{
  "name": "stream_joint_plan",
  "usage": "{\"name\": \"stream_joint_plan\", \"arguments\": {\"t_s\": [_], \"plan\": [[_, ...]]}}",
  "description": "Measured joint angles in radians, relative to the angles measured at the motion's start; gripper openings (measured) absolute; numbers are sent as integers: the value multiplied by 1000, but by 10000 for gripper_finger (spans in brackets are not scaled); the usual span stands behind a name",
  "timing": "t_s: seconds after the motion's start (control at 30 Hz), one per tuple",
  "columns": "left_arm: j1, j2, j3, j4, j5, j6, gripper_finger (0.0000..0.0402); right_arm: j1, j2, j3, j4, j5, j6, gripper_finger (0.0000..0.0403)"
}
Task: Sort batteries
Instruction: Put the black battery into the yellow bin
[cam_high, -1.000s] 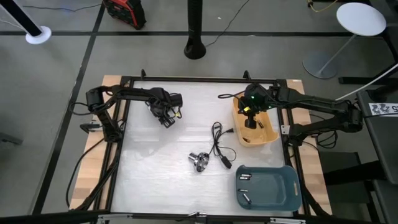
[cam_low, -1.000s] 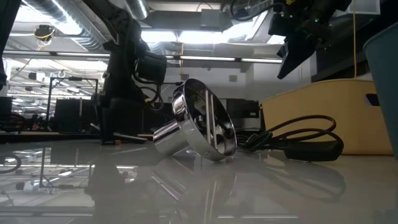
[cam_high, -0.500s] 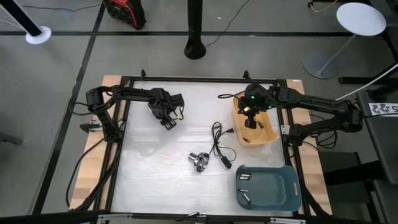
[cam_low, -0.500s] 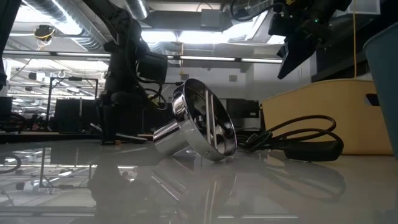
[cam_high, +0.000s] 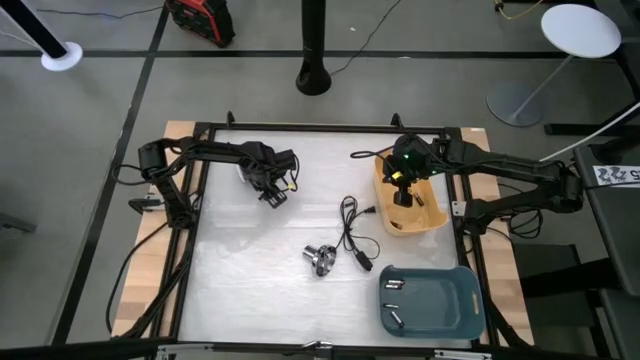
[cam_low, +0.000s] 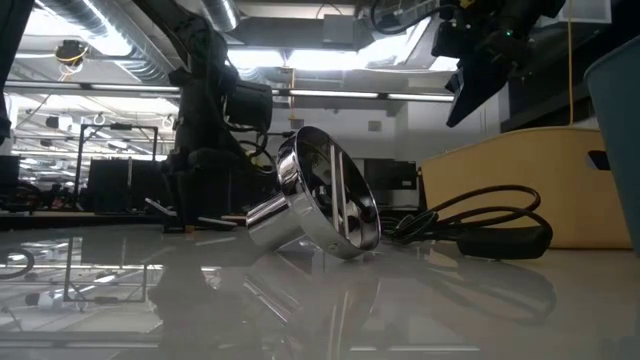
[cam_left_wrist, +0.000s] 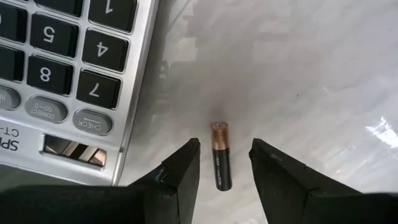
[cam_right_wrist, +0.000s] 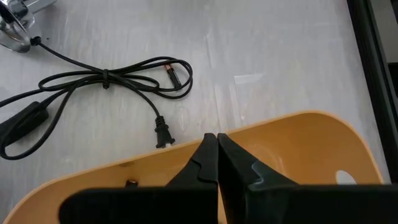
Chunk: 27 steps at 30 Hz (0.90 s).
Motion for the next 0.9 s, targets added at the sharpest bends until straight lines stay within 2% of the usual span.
{"name": "stream_joint_plan", "arguments": {"t_s": [0.6,0.9], "plan": [[-8,2,-1,-10,0,2,134,0,0,0,-2,0,0,1],[-8,46,-1,5,1,1,134,0,0,0,-33,0,0,1]]}}
